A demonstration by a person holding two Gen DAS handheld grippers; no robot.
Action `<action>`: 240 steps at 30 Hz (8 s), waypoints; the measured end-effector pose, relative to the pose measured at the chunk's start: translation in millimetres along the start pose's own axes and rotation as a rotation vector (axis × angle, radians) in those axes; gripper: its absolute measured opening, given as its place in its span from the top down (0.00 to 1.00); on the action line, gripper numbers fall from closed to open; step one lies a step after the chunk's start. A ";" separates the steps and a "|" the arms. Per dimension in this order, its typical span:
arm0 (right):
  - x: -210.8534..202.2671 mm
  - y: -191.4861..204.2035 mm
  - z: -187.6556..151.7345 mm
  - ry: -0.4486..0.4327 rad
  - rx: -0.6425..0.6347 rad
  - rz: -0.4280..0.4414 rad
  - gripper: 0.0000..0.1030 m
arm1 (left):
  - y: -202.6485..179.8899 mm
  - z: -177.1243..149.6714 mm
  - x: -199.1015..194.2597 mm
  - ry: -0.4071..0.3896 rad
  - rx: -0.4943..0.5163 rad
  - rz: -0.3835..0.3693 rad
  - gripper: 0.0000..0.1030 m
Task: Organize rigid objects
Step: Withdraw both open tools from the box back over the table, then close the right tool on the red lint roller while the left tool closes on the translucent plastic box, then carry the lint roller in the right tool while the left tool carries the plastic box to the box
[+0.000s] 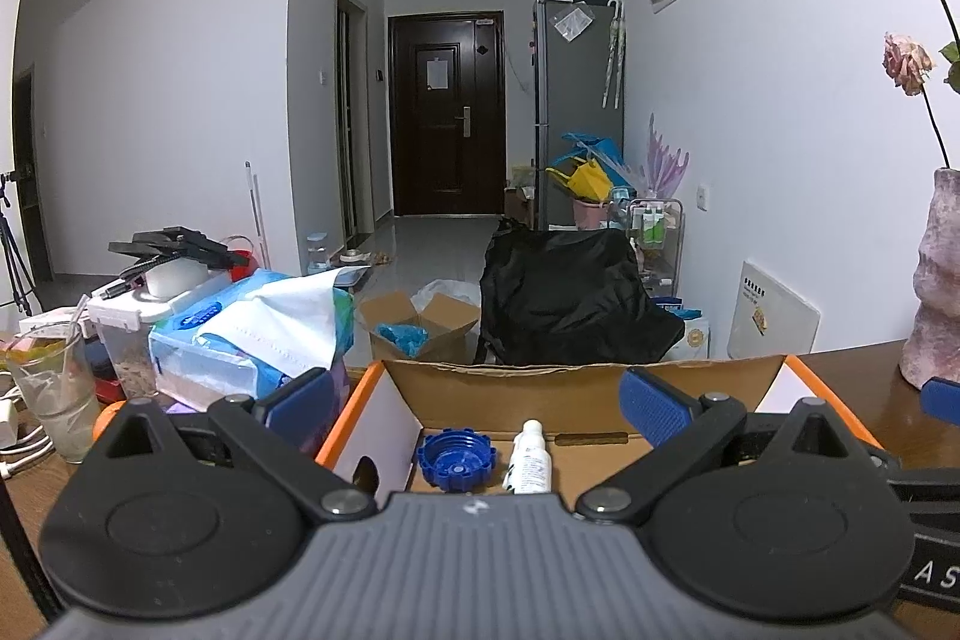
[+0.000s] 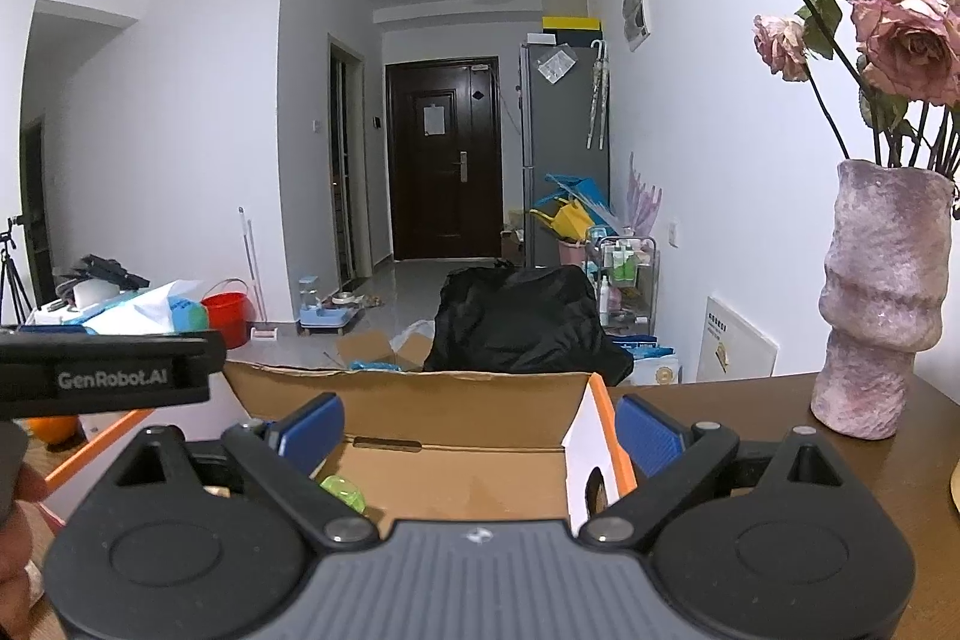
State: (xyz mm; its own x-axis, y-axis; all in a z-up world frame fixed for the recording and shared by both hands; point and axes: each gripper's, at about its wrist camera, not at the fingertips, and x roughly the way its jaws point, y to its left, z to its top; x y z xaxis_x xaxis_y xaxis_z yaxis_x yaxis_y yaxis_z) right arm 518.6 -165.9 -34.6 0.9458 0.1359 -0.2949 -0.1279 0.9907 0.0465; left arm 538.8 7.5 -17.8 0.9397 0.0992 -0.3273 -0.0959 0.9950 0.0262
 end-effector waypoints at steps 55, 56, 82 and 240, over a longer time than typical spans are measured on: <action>-156.5 -20.2 -46.6 -0.022 -0.035 -0.104 0.06 | 47.9 -57.4 -152.0 -0.001 0.005 0.029 0.00; -159.8 -21.6 -47.7 -0.023 -0.035 -0.106 0.06 | 49.0 -58.8 -154.4 0.001 0.004 0.030 0.00; -181.5 -154.0 -95.0 0.254 -0.152 -0.232 0.00 | 63.6 -93.0 -201.4 0.100 -0.013 0.057 0.00; -197.1 -19.8 -94.8 0.097 0.097 0.021 0.47 | 87.7 -91.5 -174.2 0.080 -0.060 -0.044 0.19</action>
State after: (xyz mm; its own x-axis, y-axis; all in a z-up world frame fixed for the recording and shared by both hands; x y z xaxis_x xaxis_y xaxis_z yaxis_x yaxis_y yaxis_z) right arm 306.4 -211.7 -68.0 0.9093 0.1616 -0.3836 -0.1137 0.9829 0.1448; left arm 336.6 76.9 -44.8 0.9146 0.0525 -0.4010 -0.0770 0.9960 -0.0453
